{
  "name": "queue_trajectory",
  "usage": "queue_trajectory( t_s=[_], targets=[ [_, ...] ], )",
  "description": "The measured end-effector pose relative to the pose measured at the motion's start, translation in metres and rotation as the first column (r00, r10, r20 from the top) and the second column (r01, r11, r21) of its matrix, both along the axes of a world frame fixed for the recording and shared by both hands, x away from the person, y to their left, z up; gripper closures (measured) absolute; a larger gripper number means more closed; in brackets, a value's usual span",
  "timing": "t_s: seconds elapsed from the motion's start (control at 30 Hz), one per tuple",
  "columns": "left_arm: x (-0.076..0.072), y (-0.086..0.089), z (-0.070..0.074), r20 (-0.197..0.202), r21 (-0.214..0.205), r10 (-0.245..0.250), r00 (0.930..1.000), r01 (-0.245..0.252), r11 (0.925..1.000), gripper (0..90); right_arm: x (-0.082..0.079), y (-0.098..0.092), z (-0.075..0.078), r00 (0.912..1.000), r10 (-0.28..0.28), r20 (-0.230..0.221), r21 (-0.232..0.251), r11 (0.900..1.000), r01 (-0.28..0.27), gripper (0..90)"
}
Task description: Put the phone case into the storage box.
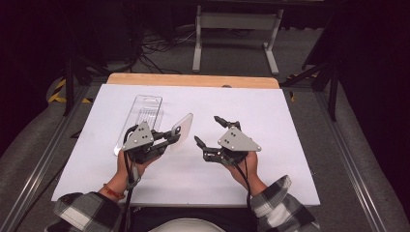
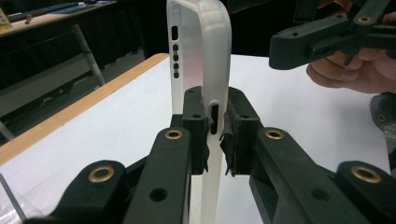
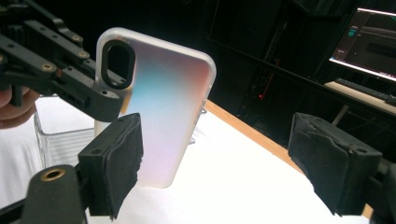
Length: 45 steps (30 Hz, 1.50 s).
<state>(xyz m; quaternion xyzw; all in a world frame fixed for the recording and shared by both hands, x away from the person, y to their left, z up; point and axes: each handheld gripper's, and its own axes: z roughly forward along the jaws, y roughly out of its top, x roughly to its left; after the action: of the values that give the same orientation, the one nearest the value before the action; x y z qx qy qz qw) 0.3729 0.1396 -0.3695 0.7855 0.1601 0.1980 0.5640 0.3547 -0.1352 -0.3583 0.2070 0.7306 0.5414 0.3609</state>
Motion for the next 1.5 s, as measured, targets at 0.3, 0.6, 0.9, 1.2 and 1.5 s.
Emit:
queue_trajectory(
  t_s=[0.3, 0.6, 0.9, 1.2, 1.5],
  targets=[
    [-0.001, 0.001, 0.001, -0.001, 0.0, -0.024, 0.9997, 0.024, 0.9997, 81.3, -0.003, -0.005, -0.005, 0.9998, 0.005, 0.018, -0.025, 0.9997, -0.004, 18.7],
    [-0.001, 0.007, 0.003, 0.0, 0.003, -0.037, 0.9993, 0.037, 0.9993, 81.3, -0.006, -0.015, -0.01, 0.9996, -0.008, 0.027, -0.048, 0.9988, 0.009, 18.9],
    [0.002, 0.019, 0.009, 0.01, 0.022, -0.042, 0.9991, 0.042, 0.9989, 81.3, -0.01, -0.028, -0.017, 0.9993, -0.027, 0.025, -0.075, 0.9968, 0.029, 19.7],
    [0.006, 0.036, 0.019, 0.032, 0.0, -0.024, 0.9992, 0.024, 0.9997, 81.3, -0.019, -0.038, -0.027, 0.9978, -0.052, 0.041, -0.106, 0.9928, 0.056, 21.7],
    [0.01, 0.051, 0.027, 0.058, -0.004, -0.011, 0.9983, 0.011, 0.9999, 81.4, -0.022, -0.034, -0.036, 0.9981, -0.051, 0.036, -0.14, 0.9886, 0.055, 21.9]
  ],
)
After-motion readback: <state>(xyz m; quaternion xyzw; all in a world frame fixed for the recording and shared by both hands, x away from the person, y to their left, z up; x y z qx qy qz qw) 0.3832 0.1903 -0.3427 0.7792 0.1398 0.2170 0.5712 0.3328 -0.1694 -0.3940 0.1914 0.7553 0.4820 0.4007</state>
